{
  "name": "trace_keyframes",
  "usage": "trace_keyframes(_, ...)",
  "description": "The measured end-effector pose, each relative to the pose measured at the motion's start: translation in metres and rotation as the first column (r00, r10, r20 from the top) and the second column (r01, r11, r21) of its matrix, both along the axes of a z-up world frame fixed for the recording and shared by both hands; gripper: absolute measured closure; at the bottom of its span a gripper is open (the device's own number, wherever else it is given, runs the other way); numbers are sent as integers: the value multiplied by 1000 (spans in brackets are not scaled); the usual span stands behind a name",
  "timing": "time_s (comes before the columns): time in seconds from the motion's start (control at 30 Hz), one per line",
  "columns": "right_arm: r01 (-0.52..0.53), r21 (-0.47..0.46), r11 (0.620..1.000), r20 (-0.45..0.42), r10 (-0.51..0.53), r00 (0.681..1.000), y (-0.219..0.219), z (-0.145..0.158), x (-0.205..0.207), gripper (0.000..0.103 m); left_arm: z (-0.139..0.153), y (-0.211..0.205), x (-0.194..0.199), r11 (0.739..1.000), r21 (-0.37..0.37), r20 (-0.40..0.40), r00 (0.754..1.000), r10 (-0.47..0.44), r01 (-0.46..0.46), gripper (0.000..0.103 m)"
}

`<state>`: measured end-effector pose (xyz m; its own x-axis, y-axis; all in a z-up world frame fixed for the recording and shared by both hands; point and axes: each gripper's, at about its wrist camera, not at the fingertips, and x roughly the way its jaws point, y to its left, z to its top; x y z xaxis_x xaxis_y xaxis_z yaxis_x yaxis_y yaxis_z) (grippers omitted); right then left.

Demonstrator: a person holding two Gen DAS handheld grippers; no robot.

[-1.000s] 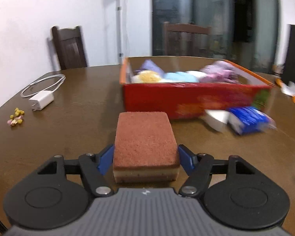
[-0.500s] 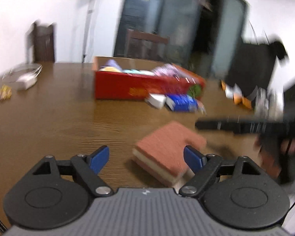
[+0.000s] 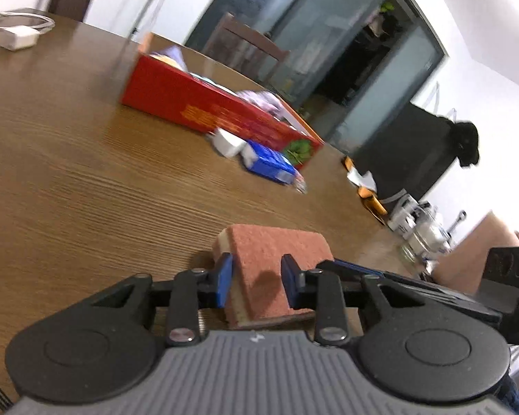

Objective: Organize soft objects
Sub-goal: 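Grasp the brick-red sponge block with both tools, then carry the brick-red sponge block over the box and lower it inside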

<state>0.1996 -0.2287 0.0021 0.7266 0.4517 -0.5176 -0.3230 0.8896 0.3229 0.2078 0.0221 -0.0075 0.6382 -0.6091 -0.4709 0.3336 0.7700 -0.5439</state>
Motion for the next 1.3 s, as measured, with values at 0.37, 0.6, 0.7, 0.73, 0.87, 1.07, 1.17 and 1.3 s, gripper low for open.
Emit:
trace_keyframes(0.37,102,46,994,-12,-101,995,-30,-8,-6,61,-2,-7,-6,998,41,-15,999,-40,40,55)
trace_keyframes(0.6,56,101,993,-56,-50,997,-34,-10,19,69,9,-26,15,997,47,2,999,-53,53,74)
trace_keyframes(0.7,75,110,991,10,-77,997,-46,19,41,69,40,-37,43,998,24,98,993,-63,61,74)
trace_keyframes(0.73,77,108,991,47,-82,996,-52,33,50,69,52,-42,53,998,15,133,989,-67,65,74)
trace_keyframes(0.87,88,64,994,156,-97,983,-71,81,120,69,90,-69,125,999,16,184,981,-54,52,74)
trace_keyframes(1.07,147,38,988,47,-149,988,-91,88,250,69,89,-99,247,1000,22,41,999,-20,19,74)
trace_keyframes(1.17,139,-21,990,-19,-139,990,-89,74,285,68,70,-107,277,998,57,-25,1000,-15,16,74)
trace_keyframes(1.3,116,-135,984,-62,-126,990,-82,57,294,66,47,-113,290,994,93,-74,996,-49,55,74)
